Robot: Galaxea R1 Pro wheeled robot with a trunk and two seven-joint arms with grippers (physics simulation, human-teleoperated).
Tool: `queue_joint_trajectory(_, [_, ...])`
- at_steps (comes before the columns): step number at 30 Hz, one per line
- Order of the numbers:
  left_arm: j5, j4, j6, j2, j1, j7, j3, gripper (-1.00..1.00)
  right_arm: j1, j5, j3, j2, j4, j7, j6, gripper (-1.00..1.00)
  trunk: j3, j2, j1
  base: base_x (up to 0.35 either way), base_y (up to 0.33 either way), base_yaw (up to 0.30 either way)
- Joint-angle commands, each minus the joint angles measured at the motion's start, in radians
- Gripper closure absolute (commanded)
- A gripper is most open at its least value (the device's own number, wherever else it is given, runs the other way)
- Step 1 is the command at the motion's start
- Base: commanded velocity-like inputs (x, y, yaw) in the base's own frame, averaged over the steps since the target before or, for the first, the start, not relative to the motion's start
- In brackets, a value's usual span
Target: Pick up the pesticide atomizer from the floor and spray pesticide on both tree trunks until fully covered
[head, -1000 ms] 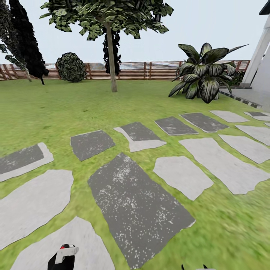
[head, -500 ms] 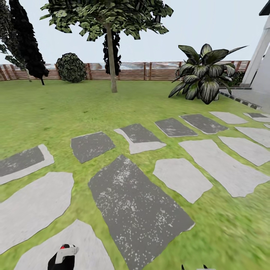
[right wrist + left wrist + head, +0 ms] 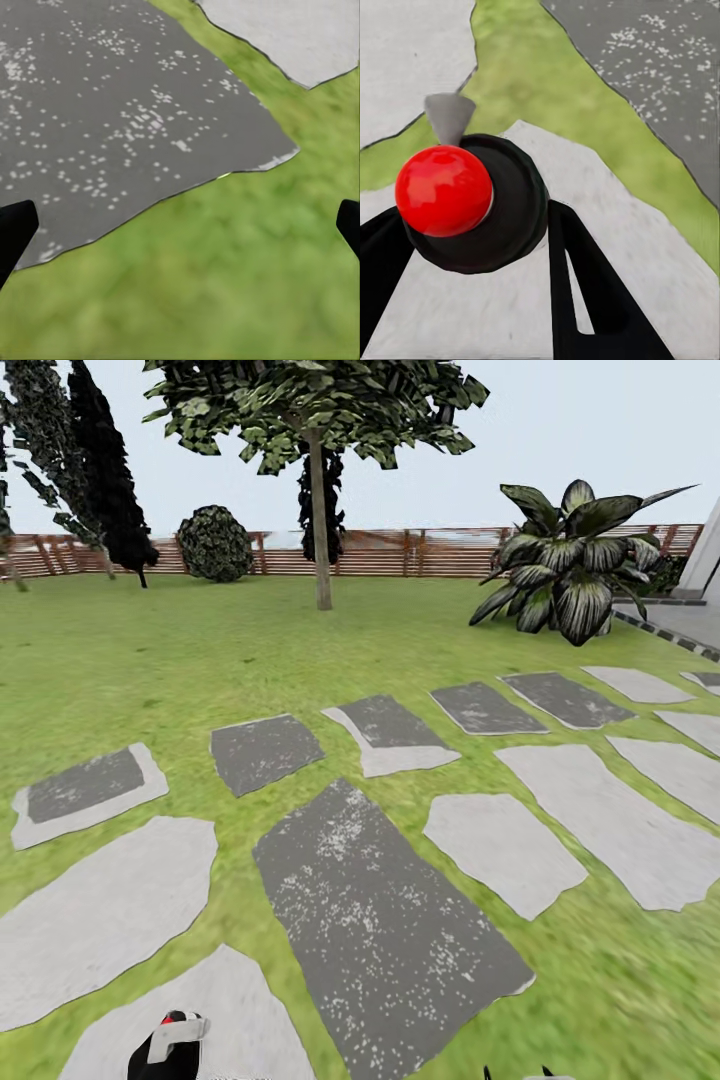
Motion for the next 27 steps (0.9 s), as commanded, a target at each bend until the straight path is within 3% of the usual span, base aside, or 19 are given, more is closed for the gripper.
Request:
queue_joint_trajectory(1, [0.002,0.001,-0.003,0.000,-0.001,0.000,0.000,1.00,0.000,0.007,0.001,0.000,0.000,-0.007,-0.002,-1.00,0.002,0.007,-0.004,0.000,0.000,0.276])
queue_joint_trajectory(6, [0.002,0.001,-0.003,0.000,-0.001,0.000,0.000,1.00,0.000,0.007,0.000,0.000,0.000,-0.007,-0.002,-1.00,0.018,0.042,-0.023,0.000,0.000,0.278])
queue_joint_trajectory(15, [0.003,0.001,-0.003,-0.003,-0.001,-0.001,-0.002,1.00,0.000,0.007,0.000,0.000,0.000,-0.007,-0.002,-1.00,0.018,0.042,-0.023,0.005,0.000,0.279])
queue_joint_trajectory(27, [0.004,0.001,-0.003,-0.003,-0.001,0.001,-0.002,1.00,0.000,0.007,0.001,0.000,-0.001,-0.006,-0.002,-1.00,0.018,0.042,-0.023,0.305,0.000,0.057])
